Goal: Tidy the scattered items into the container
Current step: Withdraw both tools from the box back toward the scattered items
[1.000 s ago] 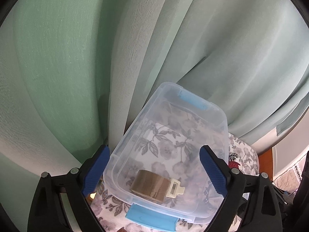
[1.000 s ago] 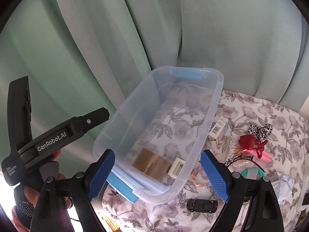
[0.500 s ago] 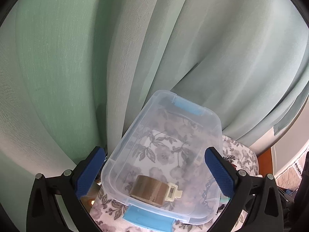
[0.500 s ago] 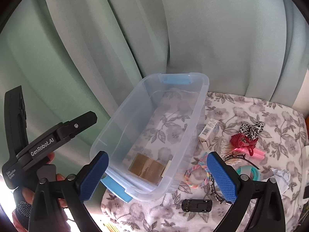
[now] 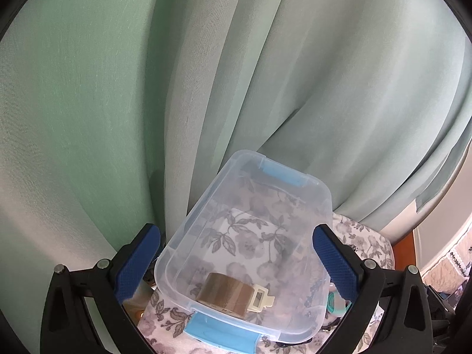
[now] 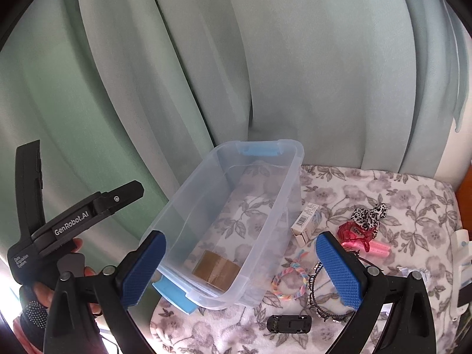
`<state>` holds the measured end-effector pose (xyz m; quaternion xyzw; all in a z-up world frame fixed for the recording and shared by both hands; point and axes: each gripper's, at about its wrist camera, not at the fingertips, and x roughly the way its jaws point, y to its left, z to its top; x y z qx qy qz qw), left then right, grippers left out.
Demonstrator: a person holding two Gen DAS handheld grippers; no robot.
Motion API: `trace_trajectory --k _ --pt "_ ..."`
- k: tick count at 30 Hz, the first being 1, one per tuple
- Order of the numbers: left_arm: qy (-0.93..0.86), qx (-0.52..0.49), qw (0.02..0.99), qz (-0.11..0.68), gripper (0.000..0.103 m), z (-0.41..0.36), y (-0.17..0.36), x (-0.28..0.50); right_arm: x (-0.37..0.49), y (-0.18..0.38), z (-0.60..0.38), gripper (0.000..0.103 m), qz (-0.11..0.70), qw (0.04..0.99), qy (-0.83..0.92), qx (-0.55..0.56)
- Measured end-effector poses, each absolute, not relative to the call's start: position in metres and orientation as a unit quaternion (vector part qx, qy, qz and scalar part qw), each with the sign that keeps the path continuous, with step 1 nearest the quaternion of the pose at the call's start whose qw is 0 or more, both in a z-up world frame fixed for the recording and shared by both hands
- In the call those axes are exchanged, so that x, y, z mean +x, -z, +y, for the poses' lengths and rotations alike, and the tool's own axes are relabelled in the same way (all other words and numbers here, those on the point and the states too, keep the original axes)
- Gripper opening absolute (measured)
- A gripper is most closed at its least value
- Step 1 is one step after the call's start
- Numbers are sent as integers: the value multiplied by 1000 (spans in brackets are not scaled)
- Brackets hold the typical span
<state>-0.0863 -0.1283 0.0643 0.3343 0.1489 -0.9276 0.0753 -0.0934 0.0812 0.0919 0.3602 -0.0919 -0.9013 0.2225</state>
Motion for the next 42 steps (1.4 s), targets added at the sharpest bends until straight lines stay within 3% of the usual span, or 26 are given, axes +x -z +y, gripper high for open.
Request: trace_trajectory --k 24,42 --pt "939 321 42 114 103 -71 -79 -74 -63 -95 146 103 -143 178 922 312" --pt "928 340 -145 54 103 39 -47 -54 -44 -40 239 103 -168 54 917 358"
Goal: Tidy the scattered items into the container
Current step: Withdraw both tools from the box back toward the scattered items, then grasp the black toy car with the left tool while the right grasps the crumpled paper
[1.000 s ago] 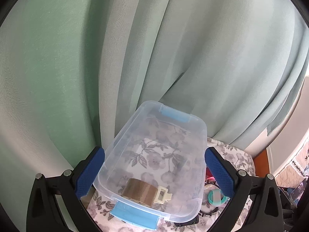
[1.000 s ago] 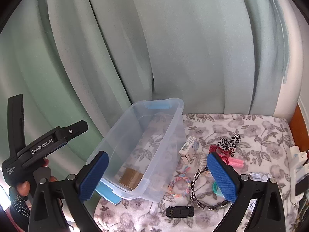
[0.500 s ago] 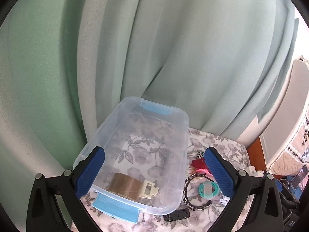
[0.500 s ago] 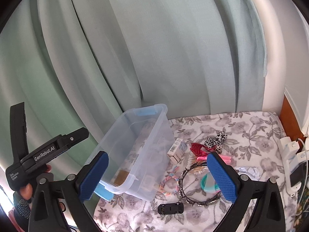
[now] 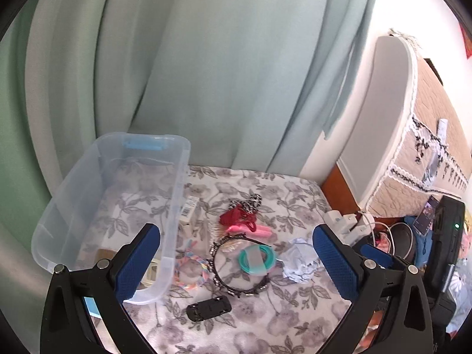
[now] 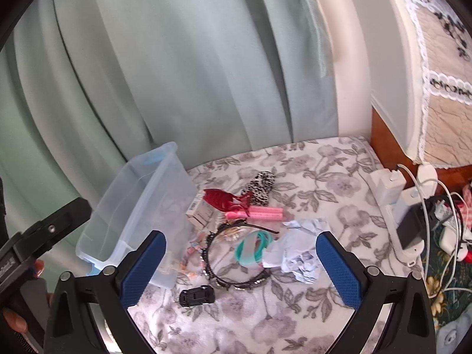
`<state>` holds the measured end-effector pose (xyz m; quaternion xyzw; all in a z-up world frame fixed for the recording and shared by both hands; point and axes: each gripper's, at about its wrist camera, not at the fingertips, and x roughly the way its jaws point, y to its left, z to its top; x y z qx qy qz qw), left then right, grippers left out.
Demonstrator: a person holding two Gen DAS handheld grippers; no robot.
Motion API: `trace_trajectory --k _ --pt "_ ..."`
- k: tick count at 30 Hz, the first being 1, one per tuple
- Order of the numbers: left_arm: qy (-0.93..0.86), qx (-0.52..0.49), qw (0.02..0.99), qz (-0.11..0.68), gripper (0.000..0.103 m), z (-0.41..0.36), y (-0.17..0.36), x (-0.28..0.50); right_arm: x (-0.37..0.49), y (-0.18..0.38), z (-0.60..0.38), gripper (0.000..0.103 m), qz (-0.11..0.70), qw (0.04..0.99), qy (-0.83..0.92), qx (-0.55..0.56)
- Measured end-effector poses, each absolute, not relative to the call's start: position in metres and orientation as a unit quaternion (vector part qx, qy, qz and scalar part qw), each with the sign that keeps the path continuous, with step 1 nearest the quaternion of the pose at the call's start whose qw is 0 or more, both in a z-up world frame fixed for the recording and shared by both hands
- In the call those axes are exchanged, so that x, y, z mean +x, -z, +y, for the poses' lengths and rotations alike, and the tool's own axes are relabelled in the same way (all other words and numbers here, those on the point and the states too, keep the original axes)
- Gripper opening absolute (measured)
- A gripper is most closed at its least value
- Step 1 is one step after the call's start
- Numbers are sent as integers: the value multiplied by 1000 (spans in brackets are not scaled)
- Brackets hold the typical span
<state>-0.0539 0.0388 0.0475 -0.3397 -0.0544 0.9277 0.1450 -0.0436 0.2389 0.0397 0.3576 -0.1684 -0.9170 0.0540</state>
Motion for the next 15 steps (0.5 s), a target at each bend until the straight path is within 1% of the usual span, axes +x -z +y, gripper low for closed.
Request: trace_trajectory --k 2,6,9,13,15 --pt "-921 -351 163 -42 103 48 -39 -50 -42 -29 249 103 -184 38 912 365" --pt "-904 -394 166 1 103 61 -10 -47 -42 -3 259 103 -194 20 899 393" --pt "-889 -425 166 35 103 70 16 -40 -44 20 263 103 -210 29 877 432" --pt "-872 -460 161 40 103 72 46 -40 -43 40 263 103 -210 28 864 456" --pt "-863 -482 139 51 103 72 64 -46 -46 50 266 103 -215 23 857 468"
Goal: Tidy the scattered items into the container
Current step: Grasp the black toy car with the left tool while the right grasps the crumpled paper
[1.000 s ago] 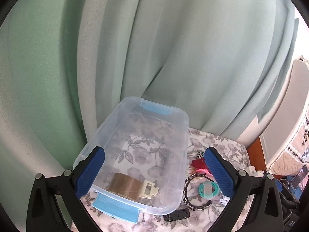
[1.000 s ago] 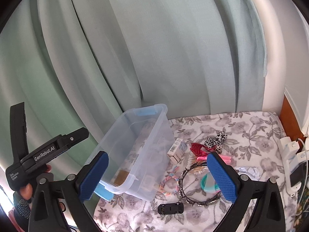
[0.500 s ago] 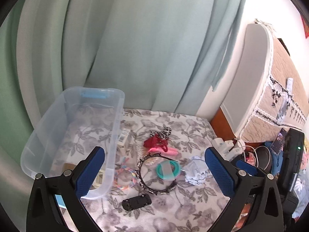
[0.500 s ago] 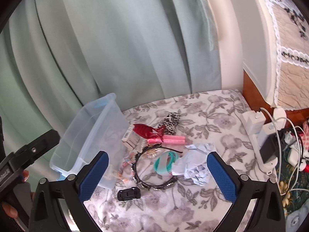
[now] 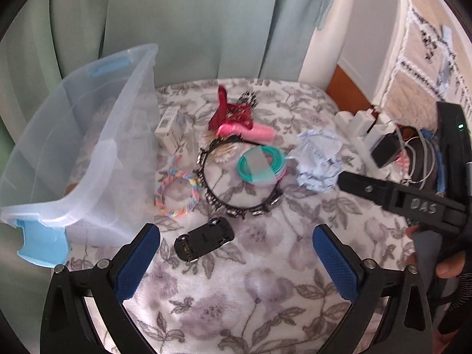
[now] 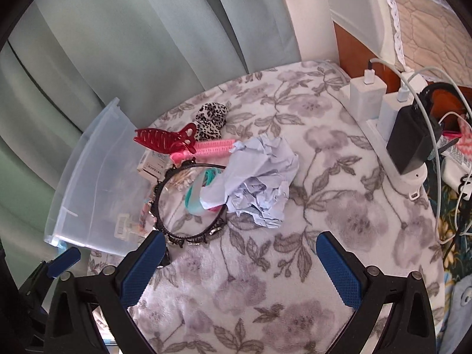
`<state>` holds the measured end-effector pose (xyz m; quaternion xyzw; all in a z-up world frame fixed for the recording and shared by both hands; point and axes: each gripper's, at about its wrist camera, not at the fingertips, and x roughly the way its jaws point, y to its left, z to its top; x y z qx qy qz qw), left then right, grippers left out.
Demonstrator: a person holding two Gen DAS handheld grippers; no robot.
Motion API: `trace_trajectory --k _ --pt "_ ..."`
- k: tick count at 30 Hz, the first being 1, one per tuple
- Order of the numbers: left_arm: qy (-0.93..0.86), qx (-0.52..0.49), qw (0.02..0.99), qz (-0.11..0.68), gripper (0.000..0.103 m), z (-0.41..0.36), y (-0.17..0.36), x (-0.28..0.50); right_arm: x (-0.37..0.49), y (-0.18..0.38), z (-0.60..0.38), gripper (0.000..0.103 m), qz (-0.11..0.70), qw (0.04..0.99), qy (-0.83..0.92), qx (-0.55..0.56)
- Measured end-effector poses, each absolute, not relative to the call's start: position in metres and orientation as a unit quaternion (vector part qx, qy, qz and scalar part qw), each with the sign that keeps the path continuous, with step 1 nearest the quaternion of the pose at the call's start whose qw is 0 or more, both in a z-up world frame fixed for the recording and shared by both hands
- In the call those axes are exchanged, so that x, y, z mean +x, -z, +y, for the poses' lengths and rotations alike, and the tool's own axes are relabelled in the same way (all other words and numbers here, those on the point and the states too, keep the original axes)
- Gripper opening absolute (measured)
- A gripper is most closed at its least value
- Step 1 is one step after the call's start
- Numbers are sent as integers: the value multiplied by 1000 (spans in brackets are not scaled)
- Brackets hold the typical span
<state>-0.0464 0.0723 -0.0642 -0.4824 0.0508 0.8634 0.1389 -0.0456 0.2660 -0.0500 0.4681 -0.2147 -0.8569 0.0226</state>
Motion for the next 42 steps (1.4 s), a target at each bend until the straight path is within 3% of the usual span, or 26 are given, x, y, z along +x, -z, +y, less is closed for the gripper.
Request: trace_trajectory --k 15,25,33,35,38,40,42 --pt "-837 -518 118 131 102 78 133 -80 -72 71 281 103 -249 32 839 483" --pt "-816 -553 107 129 73 68 158 -94 -104 82 287 103 -278 33 831 481" --pt "-820 -546 109 130 73 66 158 -94 -122 102 290 102 -305 29 813 496" --pt "-821 -546 110 128 72 65 158 -94 -125 106 291 99 -312 28 808 498" --pt "-822 -545 108 128 72 64 156 -94 -126 115 294 86 -331 23 795 507" --pt "-822 -544 110 128 72 65 155 -93 -126 118 296 70 -341 20 790 510" --pt "-822 -543 112 128 72 65 154 -92 -124 120 299 65 -349 18 787 509"
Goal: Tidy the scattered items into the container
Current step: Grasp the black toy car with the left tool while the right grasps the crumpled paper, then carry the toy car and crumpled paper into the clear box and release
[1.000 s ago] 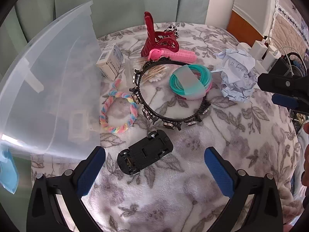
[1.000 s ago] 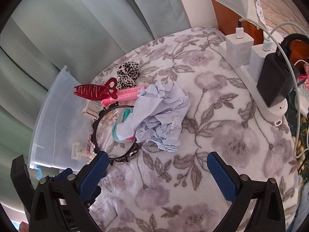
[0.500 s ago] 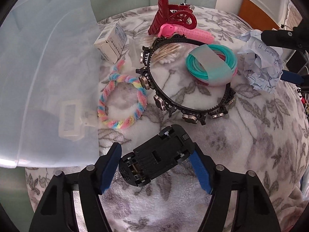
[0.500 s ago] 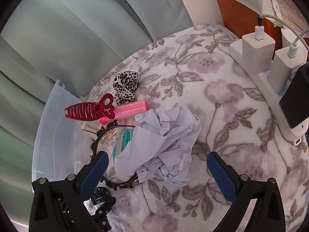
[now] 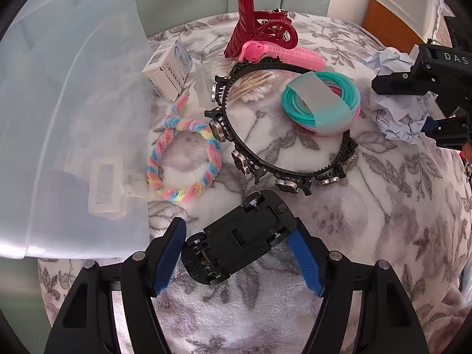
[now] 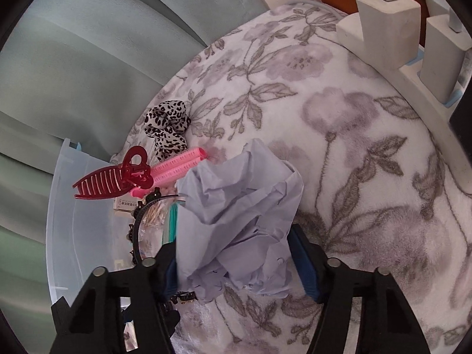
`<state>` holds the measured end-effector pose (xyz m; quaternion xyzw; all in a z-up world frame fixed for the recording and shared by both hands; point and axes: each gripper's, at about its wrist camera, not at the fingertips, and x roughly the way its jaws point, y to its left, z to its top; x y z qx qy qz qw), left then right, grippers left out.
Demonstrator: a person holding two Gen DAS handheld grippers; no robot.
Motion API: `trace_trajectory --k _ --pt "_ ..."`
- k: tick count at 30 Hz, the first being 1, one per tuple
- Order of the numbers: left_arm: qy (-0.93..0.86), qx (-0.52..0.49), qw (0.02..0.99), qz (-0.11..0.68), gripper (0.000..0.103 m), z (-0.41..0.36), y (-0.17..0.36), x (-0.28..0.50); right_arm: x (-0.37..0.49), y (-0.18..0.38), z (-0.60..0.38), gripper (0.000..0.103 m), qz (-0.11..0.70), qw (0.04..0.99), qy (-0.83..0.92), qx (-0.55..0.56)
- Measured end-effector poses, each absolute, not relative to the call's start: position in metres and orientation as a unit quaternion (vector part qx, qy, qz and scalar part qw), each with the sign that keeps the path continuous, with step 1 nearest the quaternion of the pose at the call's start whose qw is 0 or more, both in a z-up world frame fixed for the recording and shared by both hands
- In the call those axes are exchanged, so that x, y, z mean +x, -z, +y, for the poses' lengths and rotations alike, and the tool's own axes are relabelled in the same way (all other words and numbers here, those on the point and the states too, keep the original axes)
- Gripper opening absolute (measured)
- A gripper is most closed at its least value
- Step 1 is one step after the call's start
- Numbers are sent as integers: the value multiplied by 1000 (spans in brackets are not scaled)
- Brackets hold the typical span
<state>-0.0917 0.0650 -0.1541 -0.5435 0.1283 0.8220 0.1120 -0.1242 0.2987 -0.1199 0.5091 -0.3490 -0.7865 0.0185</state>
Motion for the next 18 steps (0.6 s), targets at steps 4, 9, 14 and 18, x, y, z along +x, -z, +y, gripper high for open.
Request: trace_trajectory --k 4,9,14,18 --pt "-822 -543 118 125 72 65 150 -88 -121 116 302 62 -353 17 789 502" --pt "-826 -536 129 120 72 64 141 -84 -114 104 308 62 -355 12 796 490" --pt "-835 -521 138 115 72 62 125 -79 -107 93 312 62 -357 8 802 478" --pt "-841 -512 143 104 72 59 112 -77 -103 86 311 62 -355 8 805 476"
